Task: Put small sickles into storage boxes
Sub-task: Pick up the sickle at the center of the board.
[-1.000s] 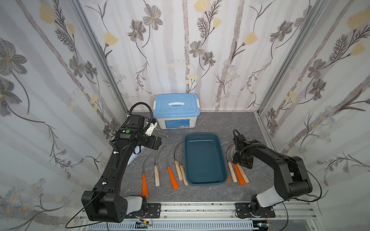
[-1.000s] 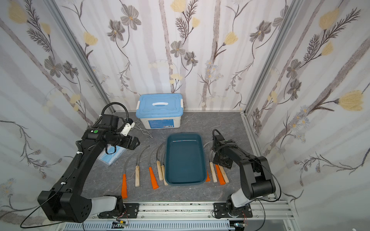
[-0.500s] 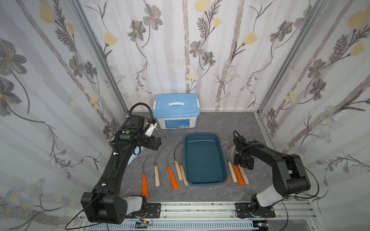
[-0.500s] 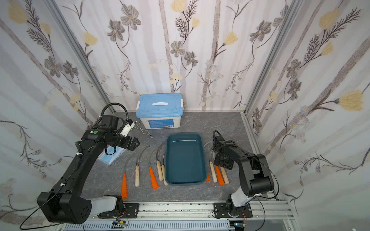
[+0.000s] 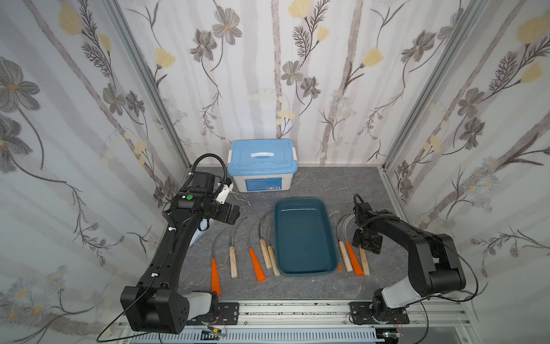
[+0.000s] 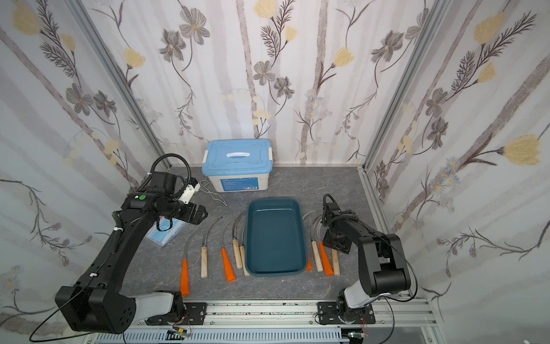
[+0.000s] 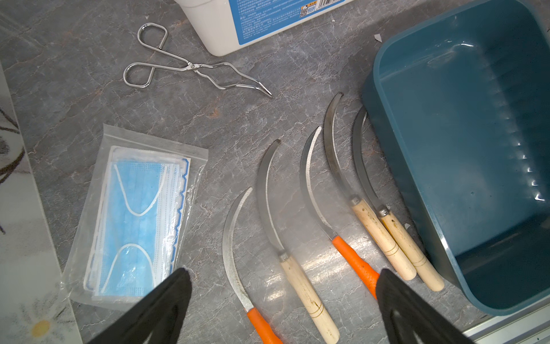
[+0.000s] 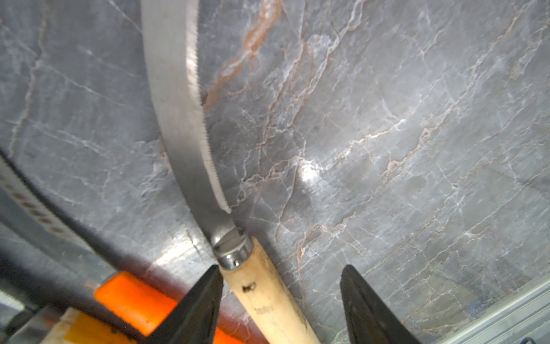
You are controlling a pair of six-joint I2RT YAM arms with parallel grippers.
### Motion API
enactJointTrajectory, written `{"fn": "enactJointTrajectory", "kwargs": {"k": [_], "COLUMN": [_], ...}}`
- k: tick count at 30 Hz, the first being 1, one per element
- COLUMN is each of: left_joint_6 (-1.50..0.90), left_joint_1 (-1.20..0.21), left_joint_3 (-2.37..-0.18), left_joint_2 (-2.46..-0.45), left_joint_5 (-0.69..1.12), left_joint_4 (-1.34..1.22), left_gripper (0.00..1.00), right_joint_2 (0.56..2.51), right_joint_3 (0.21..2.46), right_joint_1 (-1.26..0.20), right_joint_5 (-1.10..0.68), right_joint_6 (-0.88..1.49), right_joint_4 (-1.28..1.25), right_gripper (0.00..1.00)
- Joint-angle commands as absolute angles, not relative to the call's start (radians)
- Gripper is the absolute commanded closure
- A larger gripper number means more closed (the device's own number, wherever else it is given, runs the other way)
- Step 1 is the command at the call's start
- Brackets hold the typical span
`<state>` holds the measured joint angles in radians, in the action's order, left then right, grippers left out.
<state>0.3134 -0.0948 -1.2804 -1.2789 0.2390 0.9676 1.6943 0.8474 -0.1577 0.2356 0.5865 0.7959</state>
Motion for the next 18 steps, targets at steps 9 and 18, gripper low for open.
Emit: {"fn": "enactJointTrajectory", "kwargs": {"k": [9, 18], "left_joint_6": [0.313, 0.318], "left_joint_1": [-0.095, -0.095], "left_joint_3": [-1.249, -1.240], "left_joint_2": [-1.264, -1.264], "left_joint_5": [0.241, 0.237], "left_joint_4": [0.950, 0.947], "left_gripper": [0.00, 0.00], "right_joint_2": [1.653, 1.677], "right_joint_3": [0.813, 0.805], "right_joint_1": [-0.158, -0.158], "right_joint_5": [0.188, 0.174], "right_joint_6": [0.613, 0.620], "right_joint_4": [0.785, 0.783], "right_gripper": [0.34, 0.35]}}
